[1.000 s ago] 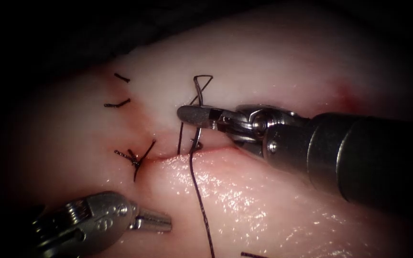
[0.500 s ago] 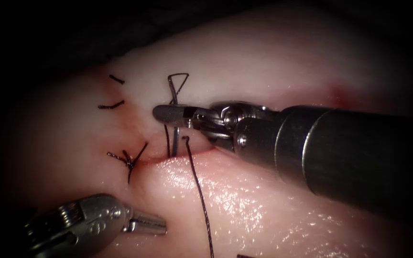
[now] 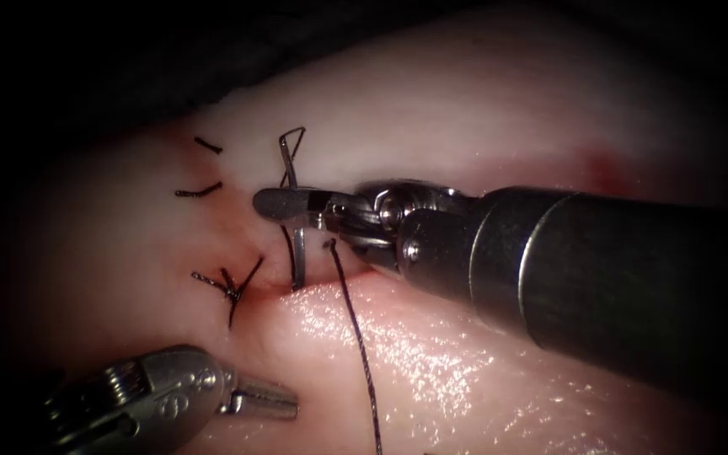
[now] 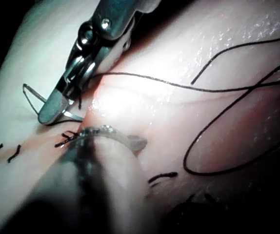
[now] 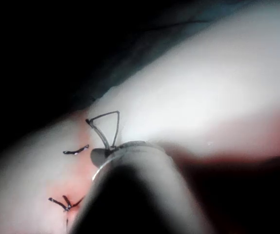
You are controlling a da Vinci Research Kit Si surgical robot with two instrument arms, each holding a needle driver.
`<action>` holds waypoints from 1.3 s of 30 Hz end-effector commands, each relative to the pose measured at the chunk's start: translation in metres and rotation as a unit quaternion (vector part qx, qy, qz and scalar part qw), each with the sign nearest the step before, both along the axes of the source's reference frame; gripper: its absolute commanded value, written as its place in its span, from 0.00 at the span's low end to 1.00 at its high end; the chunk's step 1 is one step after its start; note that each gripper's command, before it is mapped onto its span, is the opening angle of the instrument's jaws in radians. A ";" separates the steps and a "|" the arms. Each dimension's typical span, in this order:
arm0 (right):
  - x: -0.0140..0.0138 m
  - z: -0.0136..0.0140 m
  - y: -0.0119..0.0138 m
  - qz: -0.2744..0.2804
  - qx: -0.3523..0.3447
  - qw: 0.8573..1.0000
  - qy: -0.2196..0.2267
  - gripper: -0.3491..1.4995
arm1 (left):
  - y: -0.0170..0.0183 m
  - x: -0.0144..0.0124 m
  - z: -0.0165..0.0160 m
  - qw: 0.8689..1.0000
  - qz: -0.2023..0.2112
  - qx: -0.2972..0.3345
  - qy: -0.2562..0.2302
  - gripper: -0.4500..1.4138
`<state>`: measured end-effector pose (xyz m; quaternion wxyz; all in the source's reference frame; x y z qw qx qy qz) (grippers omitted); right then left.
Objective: Wound Closure
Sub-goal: Throw the needle through the bottom half of the wound.
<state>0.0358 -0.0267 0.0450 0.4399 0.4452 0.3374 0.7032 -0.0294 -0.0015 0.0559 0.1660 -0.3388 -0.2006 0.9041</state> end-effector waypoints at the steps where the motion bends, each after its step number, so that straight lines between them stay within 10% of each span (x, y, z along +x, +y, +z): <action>1: 0.0009 -0.0004 0.0009 0.004 0.003 1.000 -0.001 0.00 | 0.0009 -0.0005 0.0004 1.000 -0.001 -0.002 -0.001 0.02; 39: 0.0026 -0.0067 -0.0022 0.007 0.000 1.000 0.027 0.00 | 0.0009 -0.0002 0.0006 1.000 0.001 -0.002 -0.001 0.00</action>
